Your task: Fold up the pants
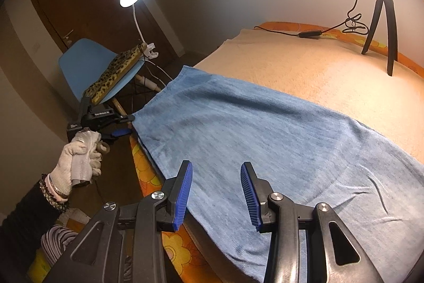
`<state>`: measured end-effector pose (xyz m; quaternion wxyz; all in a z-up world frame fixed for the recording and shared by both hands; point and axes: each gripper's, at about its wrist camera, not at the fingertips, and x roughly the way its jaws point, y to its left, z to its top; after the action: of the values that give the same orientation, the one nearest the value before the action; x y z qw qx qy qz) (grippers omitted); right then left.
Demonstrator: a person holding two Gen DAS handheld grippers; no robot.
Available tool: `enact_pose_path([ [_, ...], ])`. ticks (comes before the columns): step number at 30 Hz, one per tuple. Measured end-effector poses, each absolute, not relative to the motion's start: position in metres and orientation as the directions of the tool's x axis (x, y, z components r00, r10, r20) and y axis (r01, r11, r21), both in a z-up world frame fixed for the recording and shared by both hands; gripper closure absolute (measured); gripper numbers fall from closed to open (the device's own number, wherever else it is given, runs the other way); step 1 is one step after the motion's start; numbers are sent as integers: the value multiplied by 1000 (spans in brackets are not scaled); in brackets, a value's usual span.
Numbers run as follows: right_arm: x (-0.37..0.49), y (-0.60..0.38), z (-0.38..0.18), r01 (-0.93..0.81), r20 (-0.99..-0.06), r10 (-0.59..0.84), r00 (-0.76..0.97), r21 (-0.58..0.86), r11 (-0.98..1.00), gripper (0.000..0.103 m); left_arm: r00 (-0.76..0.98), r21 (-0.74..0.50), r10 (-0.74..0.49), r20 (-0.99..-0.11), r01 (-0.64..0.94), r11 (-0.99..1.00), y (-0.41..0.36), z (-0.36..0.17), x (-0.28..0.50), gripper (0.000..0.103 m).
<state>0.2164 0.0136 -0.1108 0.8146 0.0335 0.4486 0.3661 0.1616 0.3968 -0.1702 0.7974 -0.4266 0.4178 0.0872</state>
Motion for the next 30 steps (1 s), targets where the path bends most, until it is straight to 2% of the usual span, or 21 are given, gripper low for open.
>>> enact_pose_path([
  [4, 216, 13, -111, -565, -704, 629, 329, 387, 729, 62, 661, -619, -206, -722, -484, 618, 393, -170, 167, 47],
  [7, 215, 15, -112, -564, -706, 633, 319, 395, 725, 62, 669, -583, -166, -725, -466, 666, 386, -168, 177, 52],
  [9, 215, 18, -112, -565, -709, 631, 314, 394, 725, 62, 664, -575, -168, -729, -460, 676, 385, -173, 183, 82],
  [12, 215, 23, -109, -566, -713, 628, 313, 391, 726, 62, 678, -577, -178, -713, -423, 699, 383, -173, 185, 88],
  [14, 218, 29, -104, -566, -708, 641, 297, 410, 715, 60, 698, -553, -165, -697, -378, 742, 376, -166, 183, 89],
  [16, 227, 39, -99, -567, -711, 643, 284, 416, 711, 50, 715, -513, -150, -682, -322, 795, 367, -156, 182, 90],
  [17, 234, 46, -95, -565, -713, 642, 280, 418, 711, 39, 723, -503, -148, -675, -304, 809, 363, -152, 181, 91],
  [18, 241, 52, -92, -563, -714, 641, 283, 417, 713, 37, 734, -485, -146, -663, -272, 831, 357, -146, 179, 91],
  [23, 292, 110, -81, -577, -711, 674, 201, 470, 668, 28, 761, -428, -162, -628, -164, 889, 332, -131, 177, 93],
  [27, 333, 171, -85, -560, -706, 700, 106, 540, 629, 28, 759, -331, -183, -625, -46, 942, 296, -129, 179, 97],
  [30, 352, 218, -96, -552, -717, 694, 73, 550, 627, 27, 741, -318, -216, -636, 3, 948, 283, -134, 181, 98],
])
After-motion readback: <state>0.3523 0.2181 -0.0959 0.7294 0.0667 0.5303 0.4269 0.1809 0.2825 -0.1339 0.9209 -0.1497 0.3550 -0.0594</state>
